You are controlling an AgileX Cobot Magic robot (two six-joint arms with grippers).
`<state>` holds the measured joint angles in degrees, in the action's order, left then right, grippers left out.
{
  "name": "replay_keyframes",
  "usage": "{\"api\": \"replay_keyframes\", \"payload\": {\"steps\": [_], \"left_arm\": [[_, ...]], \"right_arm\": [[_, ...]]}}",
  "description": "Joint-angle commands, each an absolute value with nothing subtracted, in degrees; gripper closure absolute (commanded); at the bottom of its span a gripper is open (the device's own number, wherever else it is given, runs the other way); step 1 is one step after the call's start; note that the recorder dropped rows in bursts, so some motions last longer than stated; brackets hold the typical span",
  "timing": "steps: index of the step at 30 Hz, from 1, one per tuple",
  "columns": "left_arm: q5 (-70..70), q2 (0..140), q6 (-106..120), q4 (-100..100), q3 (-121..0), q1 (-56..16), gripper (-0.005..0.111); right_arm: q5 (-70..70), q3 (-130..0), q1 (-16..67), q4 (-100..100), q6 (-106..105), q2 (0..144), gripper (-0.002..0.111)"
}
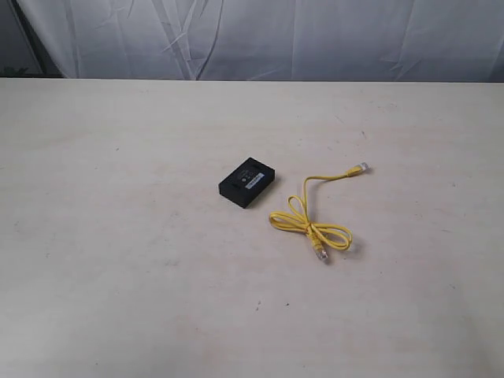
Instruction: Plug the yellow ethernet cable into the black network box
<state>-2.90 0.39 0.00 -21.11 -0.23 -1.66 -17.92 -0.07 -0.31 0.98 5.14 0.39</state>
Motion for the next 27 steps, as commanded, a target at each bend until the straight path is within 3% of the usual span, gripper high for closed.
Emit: {"api": "replay_keyframes", "payload": {"steps": [1,6,17,21,27], "left_arm": [[-1.7,0.0,0.0,-17.7,0.0,-1.5,0.106],[-2.9,0.0,0.0,-13.9,0.0,-1.5,0.106],[-4.6,0.0,0.0,-10.8,0.0,-1.5,0.106],[-4.6,0.0,0.0,-10.7,0.0,-1.5,0.106],[-4.6,0.0,0.0,-10.7,0.0,-1.5,0.106]], "right_arm": [[-17.5,0.0,-0.6,1.3,5.1,0.0,0.109],[-12.9,0.0,-0.6,-1.2,5.1,0.0,0.109],[11.3,0.0,-0.6,-31.2,10.7,0.0,0.109],[2.2,-9.7,-0.5,-21.1,11.0,0.6,0.109],[-8.4,-24.0,-0.5,-11.7,10.5,16.2,0.109]]}}
